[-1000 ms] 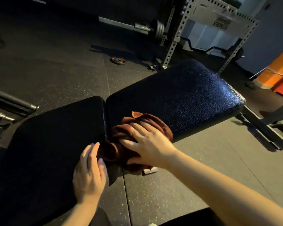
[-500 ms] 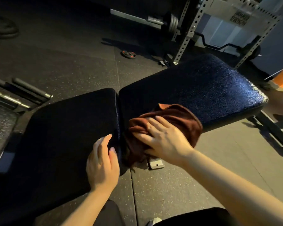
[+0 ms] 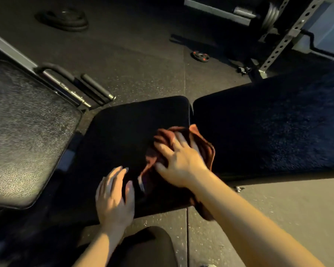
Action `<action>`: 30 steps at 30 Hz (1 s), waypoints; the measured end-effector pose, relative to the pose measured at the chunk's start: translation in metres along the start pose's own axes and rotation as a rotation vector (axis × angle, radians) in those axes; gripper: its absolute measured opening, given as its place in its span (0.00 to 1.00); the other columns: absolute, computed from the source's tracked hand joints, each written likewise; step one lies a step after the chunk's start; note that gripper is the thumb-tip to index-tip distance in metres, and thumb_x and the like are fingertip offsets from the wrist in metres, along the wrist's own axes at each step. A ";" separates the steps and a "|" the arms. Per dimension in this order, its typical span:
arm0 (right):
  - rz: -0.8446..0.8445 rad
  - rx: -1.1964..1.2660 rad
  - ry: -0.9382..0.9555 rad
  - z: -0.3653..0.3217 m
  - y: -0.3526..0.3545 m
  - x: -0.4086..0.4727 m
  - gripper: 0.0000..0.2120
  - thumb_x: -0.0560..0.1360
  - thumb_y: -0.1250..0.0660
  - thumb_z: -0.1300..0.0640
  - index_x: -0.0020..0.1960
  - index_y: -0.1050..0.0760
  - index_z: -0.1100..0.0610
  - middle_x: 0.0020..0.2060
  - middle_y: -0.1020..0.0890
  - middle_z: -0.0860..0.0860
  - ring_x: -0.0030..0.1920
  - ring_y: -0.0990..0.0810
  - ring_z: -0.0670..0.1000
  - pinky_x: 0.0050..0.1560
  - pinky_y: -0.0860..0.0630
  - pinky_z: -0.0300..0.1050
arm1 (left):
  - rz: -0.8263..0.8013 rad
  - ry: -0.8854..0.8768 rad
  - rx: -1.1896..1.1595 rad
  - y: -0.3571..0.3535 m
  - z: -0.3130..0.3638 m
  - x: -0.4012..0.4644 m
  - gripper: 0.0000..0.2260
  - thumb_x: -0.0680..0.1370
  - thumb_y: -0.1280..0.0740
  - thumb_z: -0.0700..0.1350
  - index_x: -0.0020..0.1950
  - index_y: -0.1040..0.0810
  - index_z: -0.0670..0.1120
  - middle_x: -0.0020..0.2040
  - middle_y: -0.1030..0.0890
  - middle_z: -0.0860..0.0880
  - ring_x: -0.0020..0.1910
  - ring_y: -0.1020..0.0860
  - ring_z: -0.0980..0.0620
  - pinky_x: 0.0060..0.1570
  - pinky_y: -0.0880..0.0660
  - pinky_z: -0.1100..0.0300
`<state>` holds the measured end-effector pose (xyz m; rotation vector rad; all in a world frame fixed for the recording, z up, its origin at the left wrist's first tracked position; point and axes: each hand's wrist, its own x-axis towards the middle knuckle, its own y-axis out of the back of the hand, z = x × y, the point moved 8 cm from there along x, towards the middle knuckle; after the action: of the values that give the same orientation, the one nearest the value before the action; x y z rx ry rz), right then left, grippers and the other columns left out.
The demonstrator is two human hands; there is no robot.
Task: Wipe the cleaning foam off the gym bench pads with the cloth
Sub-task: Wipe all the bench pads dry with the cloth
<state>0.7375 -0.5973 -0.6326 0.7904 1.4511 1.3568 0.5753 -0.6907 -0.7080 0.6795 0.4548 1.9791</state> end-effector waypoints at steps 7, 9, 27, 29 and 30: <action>-0.023 -0.079 -0.085 0.022 0.003 0.083 0.28 0.80 0.55 0.39 0.78 0.50 0.44 0.78 0.52 0.56 0.77 0.58 0.57 0.73 0.64 0.60 | 0.009 -0.075 0.038 -0.006 -0.006 0.000 0.20 0.77 0.44 0.48 0.63 0.23 0.45 0.62 0.22 0.47 0.63 0.25 0.46 0.64 0.32 0.44; -0.003 -0.083 -0.056 0.001 -0.005 0.060 0.27 0.80 0.54 0.41 0.77 0.47 0.45 0.78 0.50 0.56 0.77 0.57 0.57 0.73 0.64 0.60 | 0.022 -0.044 0.015 -0.004 -0.007 -0.003 0.20 0.76 0.44 0.48 0.64 0.24 0.44 0.62 0.22 0.47 0.62 0.25 0.48 0.64 0.34 0.51; 0.006 -0.166 -0.195 0.011 0.002 0.071 0.30 0.77 0.53 0.35 0.77 0.46 0.44 0.77 0.51 0.56 0.77 0.55 0.59 0.74 0.59 0.62 | 0.008 -0.012 0.180 0.089 -0.082 -0.013 0.16 0.78 0.45 0.50 0.54 0.20 0.45 0.54 0.23 0.49 0.53 0.27 0.53 0.52 0.29 0.55; -0.018 -0.206 -0.221 -0.005 -0.009 0.079 0.32 0.77 0.53 0.34 0.77 0.49 0.45 0.77 0.52 0.60 0.76 0.56 0.62 0.73 0.59 0.65 | 0.011 -0.070 0.241 0.100 -0.092 -0.015 0.15 0.78 0.43 0.47 0.53 0.20 0.43 0.53 0.22 0.47 0.51 0.24 0.49 0.50 0.27 0.52; -0.027 -0.208 -0.210 -0.020 -0.016 0.082 0.33 0.76 0.53 0.33 0.77 0.50 0.45 0.77 0.52 0.61 0.76 0.56 0.63 0.73 0.59 0.65 | 0.011 -0.084 0.261 0.103 -0.097 -0.016 0.14 0.77 0.42 0.46 0.52 0.19 0.43 0.52 0.21 0.47 0.49 0.23 0.47 0.49 0.25 0.50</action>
<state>0.6946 -0.5314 -0.6670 0.7506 1.1344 1.3364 0.4508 -0.7569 -0.7283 0.9265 0.6662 1.9111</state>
